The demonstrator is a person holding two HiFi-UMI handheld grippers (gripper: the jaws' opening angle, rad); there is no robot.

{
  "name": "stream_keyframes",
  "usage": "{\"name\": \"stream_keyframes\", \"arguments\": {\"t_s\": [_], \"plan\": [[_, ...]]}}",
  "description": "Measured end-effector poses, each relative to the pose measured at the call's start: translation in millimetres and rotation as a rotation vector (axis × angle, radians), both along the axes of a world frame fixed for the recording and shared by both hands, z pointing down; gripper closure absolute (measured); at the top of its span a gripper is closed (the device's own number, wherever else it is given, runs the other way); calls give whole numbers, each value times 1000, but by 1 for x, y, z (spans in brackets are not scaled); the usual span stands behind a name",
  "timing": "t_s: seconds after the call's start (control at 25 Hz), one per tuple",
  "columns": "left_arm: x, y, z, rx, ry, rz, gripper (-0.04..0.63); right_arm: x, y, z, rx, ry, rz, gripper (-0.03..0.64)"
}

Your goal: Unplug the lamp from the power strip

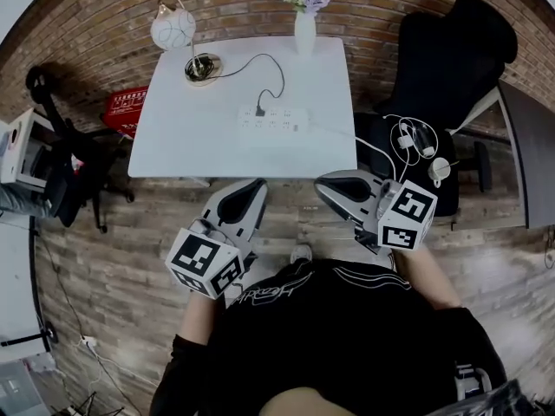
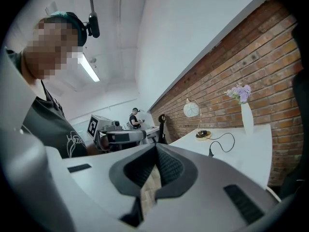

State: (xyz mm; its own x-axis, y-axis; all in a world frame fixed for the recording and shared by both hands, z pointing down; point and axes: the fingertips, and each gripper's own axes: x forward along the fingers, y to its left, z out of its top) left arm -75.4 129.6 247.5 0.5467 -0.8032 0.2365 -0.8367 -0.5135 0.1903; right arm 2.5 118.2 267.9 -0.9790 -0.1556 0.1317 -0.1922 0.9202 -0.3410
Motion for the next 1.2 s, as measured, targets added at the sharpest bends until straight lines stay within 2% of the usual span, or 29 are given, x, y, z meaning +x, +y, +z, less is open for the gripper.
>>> {"name": "stream_keyframes", "arguments": {"t_s": [0.4, 0.56, 0.72, 1.2], "plan": [[-41, -60, 19, -18, -27, -5, 581, -24, -48, 14, -29, 4, 34, 620], [-46, -82, 31, -39, -39, -4, 498, -25, -73, 19, -37, 3, 36, 620], [-53, -114, 48, -71, -88, -10, 411, -29, -110, 24, -56, 0, 40, 620], [-92, -205, 123, -187, -167, -20, 405, -55, -216, 70, -81, 66, 33, 620]]}}
